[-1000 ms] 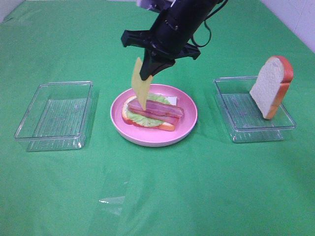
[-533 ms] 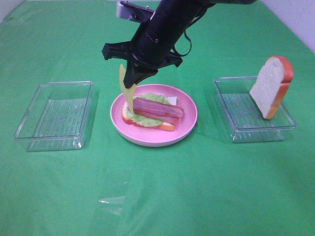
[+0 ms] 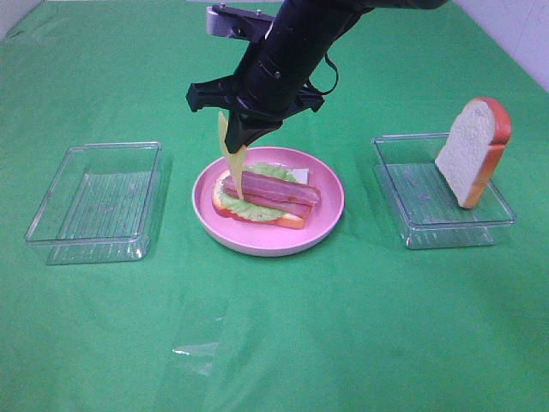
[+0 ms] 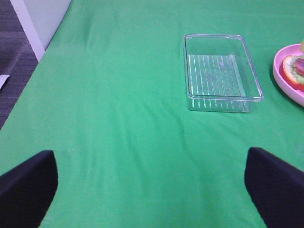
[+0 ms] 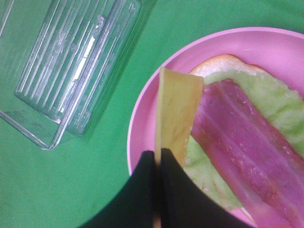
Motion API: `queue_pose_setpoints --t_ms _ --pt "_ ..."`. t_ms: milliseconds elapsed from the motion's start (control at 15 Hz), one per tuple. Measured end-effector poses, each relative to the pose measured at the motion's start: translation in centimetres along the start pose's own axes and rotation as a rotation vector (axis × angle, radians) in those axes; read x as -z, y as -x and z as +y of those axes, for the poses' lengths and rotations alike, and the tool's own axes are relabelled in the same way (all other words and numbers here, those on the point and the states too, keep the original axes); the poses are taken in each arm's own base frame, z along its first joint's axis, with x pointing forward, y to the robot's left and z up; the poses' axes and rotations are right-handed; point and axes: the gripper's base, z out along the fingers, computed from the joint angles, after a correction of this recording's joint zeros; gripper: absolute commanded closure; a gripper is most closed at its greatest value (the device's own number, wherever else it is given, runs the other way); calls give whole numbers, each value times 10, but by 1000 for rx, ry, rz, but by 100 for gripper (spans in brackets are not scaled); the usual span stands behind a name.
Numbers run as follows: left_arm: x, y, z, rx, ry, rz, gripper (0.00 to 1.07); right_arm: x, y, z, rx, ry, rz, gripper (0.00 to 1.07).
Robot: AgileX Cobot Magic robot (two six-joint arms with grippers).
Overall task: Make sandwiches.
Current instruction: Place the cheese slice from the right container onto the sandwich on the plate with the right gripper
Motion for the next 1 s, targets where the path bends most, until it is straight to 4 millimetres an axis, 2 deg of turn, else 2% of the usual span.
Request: queue_pose_setpoints --t_ms 267,400,667,1000 --pt "0 0 0 0 0 0 6 -23 -3 -10 -5 -25 41 107" --pt "0 0 0 0 0 0 6 -29 -5 -22 13 -132 57 107" --pt "0 0 0 0 0 0 6 -30 -6 -42 -14 -324 60 107" --pt "0 0 0 0 0 0 6 -30 -6 -41 -16 -322 68 107"
